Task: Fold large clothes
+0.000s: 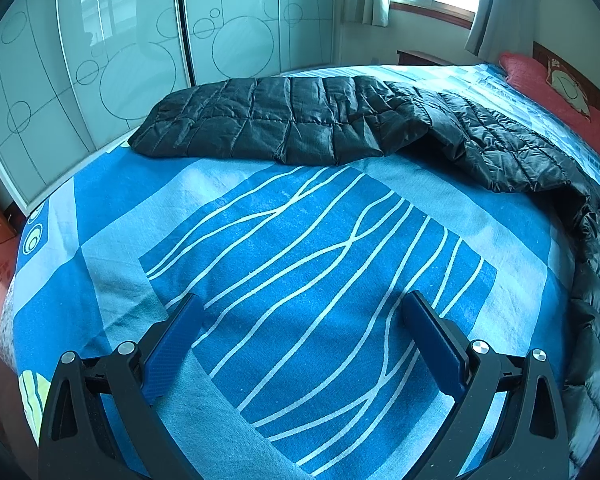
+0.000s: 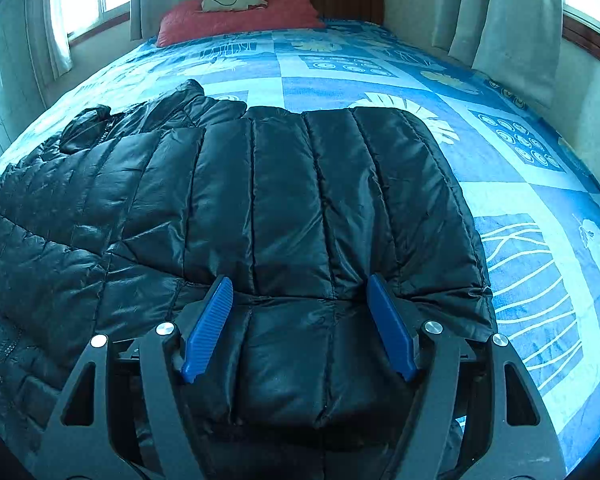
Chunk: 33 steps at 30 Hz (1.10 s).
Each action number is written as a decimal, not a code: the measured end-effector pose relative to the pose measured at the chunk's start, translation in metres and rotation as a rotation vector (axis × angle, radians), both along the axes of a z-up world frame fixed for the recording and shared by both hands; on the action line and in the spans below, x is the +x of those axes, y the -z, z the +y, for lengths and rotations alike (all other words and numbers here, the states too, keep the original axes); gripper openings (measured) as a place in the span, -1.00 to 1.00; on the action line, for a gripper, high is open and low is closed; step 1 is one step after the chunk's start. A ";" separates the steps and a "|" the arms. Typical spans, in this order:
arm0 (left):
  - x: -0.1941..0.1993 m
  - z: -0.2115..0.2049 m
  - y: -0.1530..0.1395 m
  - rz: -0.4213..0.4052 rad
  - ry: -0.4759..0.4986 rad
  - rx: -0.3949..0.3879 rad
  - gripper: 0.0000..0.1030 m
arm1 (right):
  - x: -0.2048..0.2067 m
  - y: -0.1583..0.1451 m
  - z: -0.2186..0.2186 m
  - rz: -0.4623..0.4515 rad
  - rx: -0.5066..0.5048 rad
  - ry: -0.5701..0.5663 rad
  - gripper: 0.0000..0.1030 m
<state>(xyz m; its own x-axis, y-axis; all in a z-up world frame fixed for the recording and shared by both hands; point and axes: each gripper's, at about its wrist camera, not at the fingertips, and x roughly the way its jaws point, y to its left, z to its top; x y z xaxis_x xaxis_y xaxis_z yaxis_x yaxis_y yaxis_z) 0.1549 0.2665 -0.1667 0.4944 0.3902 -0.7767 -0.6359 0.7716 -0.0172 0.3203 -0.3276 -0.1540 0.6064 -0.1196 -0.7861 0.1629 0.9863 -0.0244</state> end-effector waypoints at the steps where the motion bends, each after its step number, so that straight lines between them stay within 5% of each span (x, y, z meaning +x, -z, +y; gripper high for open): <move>1: 0.001 0.001 -0.001 0.000 0.002 -0.006 0.93 | -0.001 0.000 0.000 -0.002 0.001 0.000 0.35; 7: -0.005 0.029 -0.013 -0.085 0.038 -0.109 0.92 | -0.003 0.000 0.000 -0.011 0.000 -0.001 0.35; 17: -0.010 0.141 -0.015 -0.271 -0.122 -0.245 0.89 | -0.004 -0.002 0.003 -0.017 -0.021 -0.001 0.35; 26: -0.011 0.188 -0.014 -0.437 -0.212 -0.331 0.87 | -0.004 -0.003 0.003 -0.020 -0.035 -0.002 0.35; 28: -0.017 0.193 -0.016 -0.467 -0.261 -0.340 0.57 | -0.003 -0.003 0.003 -0.020 -0.036 -0.002 0.35; 33: -0.029 0.201 -0.016 -0.518 -0.309 -0.352 0.20 | -0.004 -0.003 0.003 -0.020 -0.042 -0.002 0.35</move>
